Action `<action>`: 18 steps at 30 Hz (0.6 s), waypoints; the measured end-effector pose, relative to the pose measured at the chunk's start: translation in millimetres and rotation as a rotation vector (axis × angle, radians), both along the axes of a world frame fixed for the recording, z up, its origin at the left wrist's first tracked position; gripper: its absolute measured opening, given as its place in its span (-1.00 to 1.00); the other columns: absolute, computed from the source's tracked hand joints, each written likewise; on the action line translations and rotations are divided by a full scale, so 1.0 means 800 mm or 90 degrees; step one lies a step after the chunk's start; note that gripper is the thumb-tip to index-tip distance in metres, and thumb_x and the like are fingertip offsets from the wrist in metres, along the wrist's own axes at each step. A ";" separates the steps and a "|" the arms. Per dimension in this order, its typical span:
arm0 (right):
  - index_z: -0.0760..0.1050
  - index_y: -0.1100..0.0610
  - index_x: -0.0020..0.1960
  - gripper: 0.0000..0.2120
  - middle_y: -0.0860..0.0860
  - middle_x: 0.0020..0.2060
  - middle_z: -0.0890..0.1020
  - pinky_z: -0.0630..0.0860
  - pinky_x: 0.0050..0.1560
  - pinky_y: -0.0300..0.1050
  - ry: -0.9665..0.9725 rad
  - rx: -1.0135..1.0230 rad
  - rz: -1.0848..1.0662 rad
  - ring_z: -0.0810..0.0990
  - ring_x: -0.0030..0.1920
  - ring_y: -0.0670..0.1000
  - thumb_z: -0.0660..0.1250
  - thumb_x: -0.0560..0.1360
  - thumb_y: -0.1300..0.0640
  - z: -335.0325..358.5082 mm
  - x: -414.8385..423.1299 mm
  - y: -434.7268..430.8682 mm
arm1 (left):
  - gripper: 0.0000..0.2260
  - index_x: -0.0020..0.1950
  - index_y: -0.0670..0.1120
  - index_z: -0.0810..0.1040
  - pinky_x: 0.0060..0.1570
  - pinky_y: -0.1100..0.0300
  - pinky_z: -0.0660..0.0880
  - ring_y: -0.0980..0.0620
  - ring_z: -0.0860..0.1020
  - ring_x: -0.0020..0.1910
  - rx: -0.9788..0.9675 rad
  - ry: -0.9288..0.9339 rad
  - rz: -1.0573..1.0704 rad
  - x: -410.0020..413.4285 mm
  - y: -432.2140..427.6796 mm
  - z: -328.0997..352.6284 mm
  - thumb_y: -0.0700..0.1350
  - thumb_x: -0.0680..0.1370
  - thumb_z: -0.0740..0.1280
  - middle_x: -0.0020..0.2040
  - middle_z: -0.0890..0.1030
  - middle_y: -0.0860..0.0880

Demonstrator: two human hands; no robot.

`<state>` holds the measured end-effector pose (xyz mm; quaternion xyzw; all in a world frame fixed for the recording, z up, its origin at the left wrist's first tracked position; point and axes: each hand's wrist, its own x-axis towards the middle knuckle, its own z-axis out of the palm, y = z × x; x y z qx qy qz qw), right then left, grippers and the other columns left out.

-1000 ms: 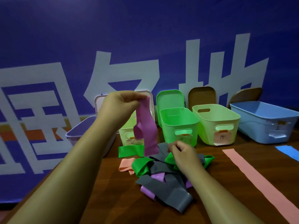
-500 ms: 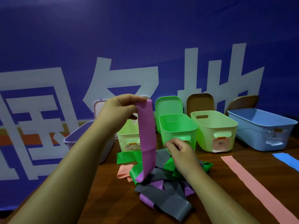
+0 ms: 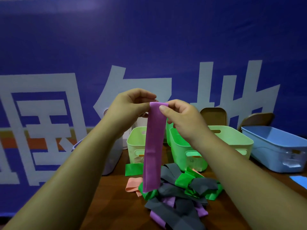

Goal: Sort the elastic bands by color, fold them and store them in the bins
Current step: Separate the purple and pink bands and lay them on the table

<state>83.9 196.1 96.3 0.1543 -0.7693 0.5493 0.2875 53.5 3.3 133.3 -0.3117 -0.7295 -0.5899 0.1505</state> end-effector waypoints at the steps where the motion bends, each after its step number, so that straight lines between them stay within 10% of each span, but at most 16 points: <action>1: 0.68 -0.05 0.07 -0.90 -0.17 -0.29 0.65 0.45 -0.31 -0.37 0.002 0.014 -0.001 0.56 -0.27 -0.21 0.40 0.66 -0.03 0.004 -0.001 -0.003 | -0.81 0.19 -0.11 0.69 0.02 0.07 0.70 -0.02 0.75 0.02 0.000 0.002 0.005 0.000 -0.003 0.000 -0.26 0.60 0.47 0.01 0.78 -0.03; 18: 0.65 -0.01 0.06 -0.92 -0.10 -0.16 0.68 0.52 -0.17 -0.23 0.069 0.071 -0.026 0.57 -0.21 -0.19 0.40 0.67 0.01 0.050 -0.011 -0.031 | -0.78 0.21 0.00 0.68 0.17 0.01 0.61 -0.08 0.69 0.10 0.044 -0.170 -0.044 0.022 -0.011 -0.183 -0.03 0.74 0.24 0.08 0.74 -0.05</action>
